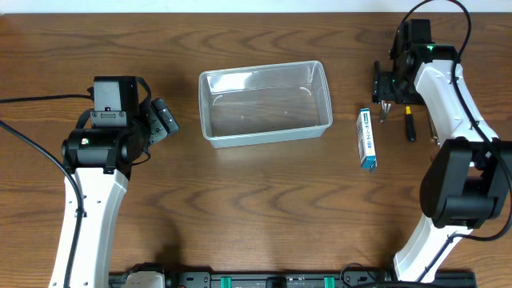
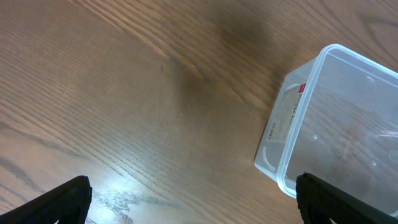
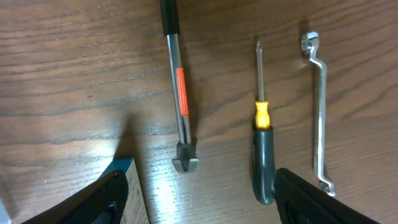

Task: Pack container
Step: 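Lower the right gripper and grasp the hammer by its handle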

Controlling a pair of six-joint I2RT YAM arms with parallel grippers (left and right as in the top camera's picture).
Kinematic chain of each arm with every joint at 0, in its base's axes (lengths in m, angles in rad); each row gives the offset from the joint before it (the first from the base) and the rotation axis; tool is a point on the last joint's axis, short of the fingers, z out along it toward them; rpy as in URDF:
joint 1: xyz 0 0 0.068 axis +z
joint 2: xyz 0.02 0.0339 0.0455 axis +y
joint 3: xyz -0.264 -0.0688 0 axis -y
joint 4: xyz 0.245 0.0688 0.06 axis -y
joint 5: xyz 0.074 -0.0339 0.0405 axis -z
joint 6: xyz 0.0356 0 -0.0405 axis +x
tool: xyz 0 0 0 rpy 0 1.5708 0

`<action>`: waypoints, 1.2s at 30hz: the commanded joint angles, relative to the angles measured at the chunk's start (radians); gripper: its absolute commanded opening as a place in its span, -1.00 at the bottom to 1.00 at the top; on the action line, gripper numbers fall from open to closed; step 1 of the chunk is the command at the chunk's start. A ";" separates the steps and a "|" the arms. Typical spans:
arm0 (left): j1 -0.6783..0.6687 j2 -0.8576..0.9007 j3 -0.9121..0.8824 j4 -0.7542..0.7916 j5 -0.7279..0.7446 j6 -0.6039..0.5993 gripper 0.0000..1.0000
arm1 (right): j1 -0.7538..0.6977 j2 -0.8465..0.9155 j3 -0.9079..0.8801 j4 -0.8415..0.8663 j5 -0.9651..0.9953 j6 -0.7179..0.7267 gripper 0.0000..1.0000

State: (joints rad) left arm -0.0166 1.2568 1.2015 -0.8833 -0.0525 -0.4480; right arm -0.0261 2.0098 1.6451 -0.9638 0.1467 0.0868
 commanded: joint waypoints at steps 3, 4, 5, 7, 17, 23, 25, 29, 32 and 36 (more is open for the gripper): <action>0.004 0.008 0.011 -0.002 -0.012 0.002 0.96 | -0.010 0.069 -0.005 0.011 -0.005 -0.006 0.55; 0.004 0.008 0.011 -0.002 -0.012 0.002 0.96 | -0.011 0.076 -0.005 0.011 -0.005 -0.006 0.55; 0.004 0.008 0.011 -0.002 -0.012 0.002 0.96 | -0.011 0.087 -0.005 0.014 -0.005 -0.006 0.54; 0.004 0.008 0.011 -0.002 -0.012 0.002 0.96 | -0.013 0.101 -0.005 0.016 -0.005 -0.006 0.54; 0.004 0.008 0.011 -0.002 -0.012 0.002 0.96 | -0.014 0.151 -0.005 0.042 -0.012 -0.006 0.49; 0.004 0.008 0.011 -0.002 -0.012 0.002 0.96 | -0.014 0.169 -0.005 0.046 -0.023 -0.006 0.49; 0.004 0.008 0.011 -0.002 -0.012 0.002 0.96 | -0.014 0.177 -0.005 0.051 -0.023 -0.006 0.49; 0.004 0.008 0.011 -0.002 -0.012 0.002 0.96 | -0.014 0.196 -0.005 0.052 -0.023 -0.006 0.49; 0.004 0.008 0.011 -0.002 -0.012 0.002 0.96 | -0.014 0.203 -0.006 0.051 -0.023 -0.006 0.48; 0.004 0.008 0.011 -0.002 -0.012 0.002 0.96 | -0.015 0.203 -0.006 0.055 -0.023 -0.006 0.48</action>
State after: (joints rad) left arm -0.0166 1.2568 1.2015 -0.8833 -0.0525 -0.4477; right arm -0.0299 2.2059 1.6421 -0.9112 0.1249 0.0868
